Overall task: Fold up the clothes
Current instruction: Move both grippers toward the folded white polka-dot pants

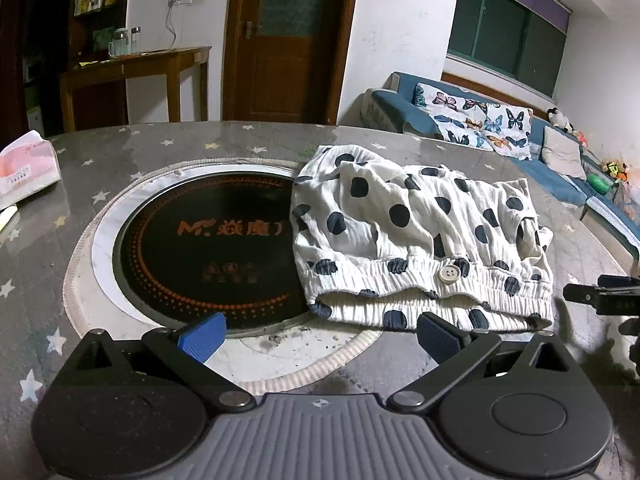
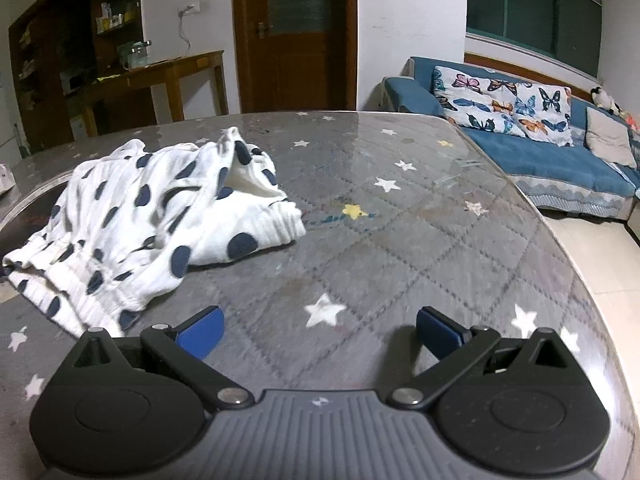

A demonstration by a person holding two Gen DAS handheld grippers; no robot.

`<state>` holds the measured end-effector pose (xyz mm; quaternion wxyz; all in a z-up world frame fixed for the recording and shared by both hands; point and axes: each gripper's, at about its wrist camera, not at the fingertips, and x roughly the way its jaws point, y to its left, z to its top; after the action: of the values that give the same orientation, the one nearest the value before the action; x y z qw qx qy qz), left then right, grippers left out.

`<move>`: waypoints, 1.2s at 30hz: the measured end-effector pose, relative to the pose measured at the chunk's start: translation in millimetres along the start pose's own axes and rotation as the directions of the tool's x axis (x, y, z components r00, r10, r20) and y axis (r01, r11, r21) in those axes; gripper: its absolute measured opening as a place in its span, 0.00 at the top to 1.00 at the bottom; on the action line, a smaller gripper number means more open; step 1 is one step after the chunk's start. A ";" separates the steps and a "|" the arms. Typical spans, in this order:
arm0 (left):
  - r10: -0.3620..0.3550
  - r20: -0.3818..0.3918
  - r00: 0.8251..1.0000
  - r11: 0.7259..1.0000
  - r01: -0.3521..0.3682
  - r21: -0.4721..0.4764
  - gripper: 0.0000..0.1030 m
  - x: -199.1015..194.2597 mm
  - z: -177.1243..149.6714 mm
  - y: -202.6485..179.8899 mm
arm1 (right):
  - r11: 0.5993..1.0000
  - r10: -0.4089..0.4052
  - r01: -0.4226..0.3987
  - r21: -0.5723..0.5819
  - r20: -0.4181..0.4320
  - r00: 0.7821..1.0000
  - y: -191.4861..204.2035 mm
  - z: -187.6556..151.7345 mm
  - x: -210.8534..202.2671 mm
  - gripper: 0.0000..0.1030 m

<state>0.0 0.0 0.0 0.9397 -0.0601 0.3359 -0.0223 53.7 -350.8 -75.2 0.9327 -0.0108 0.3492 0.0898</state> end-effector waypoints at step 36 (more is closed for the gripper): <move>-0.013 -0.020 1.000 0.998 0.014 0.066 0.00 -11.1 -0.7 -23.3 | 0.999 -0.012 0.009 0.048 0.062 0.998 103.0 -23.3 -71.2 0.00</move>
<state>-9.1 -22.3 9.5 0.9377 -0.0310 0.3437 -0.0404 -32.2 -262.8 -41.9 0.9435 0.0121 0.3220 0.0767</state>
